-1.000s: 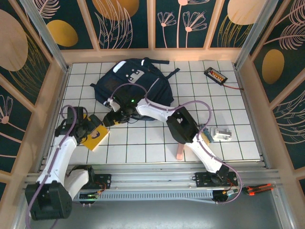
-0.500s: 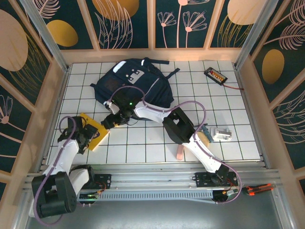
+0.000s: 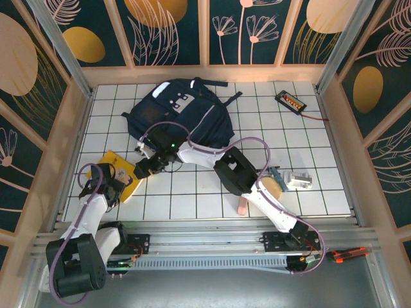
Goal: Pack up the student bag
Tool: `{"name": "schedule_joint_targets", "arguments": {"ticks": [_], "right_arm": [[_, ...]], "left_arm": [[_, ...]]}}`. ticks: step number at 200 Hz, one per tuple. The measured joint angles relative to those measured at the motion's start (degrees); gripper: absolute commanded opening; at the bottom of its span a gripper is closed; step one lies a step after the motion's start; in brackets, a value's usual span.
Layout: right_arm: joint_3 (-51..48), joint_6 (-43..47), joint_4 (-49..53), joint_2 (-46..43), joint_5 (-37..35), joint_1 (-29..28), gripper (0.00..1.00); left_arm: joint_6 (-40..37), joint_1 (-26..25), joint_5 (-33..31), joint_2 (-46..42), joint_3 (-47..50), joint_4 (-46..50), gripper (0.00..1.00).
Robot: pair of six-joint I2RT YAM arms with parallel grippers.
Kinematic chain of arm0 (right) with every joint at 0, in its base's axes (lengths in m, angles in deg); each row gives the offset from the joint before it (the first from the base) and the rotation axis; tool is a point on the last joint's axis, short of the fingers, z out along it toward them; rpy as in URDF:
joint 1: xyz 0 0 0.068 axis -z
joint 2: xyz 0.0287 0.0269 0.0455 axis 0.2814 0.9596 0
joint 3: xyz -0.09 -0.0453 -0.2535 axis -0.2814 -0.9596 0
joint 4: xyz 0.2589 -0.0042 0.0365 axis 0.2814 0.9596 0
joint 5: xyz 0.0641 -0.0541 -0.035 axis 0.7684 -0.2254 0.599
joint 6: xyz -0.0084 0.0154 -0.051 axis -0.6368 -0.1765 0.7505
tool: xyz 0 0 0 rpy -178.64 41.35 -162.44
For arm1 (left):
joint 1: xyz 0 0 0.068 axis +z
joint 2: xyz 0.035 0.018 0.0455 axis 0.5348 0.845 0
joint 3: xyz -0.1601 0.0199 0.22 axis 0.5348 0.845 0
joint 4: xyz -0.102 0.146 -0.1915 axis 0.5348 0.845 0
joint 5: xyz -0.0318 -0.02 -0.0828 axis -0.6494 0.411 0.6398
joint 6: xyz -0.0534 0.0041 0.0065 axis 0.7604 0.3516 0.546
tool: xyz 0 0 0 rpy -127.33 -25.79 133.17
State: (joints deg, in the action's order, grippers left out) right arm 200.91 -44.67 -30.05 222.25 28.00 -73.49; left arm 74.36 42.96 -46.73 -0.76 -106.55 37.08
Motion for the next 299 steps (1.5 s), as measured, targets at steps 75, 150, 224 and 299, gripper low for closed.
{"name": "schedule_joint_targets", "arguments": {"ticks": [75, 150, 224, 299], "right_arm": [[-4.7, -2.23, -1.31, -1.38, -6.14, -1.66, 0.0], [-18.91, -9.4, -14.97, -10.6, -13.25, 2.54, 0.61], [2.29, -7.15, -2.82, 0.0, -11.61, 3.72, 0.76], [4.26, -7.37, -2.23, 2.16, -3.19, 3.13, 0.63]], "left_arm": [[1.25, 0.31, 1.29, -2.34, 3.34, -7.34, 0.5], [2.99, 0.42, 1.9, -7.41, 6.38, -9.4, 0.44], [2.95, 0.63, 1.79, -6.01, 6.23, -9.92, 0.4], [2.99, 0.7, 1.66, -5.77, 7.06, -11.74, 0.34]]}}
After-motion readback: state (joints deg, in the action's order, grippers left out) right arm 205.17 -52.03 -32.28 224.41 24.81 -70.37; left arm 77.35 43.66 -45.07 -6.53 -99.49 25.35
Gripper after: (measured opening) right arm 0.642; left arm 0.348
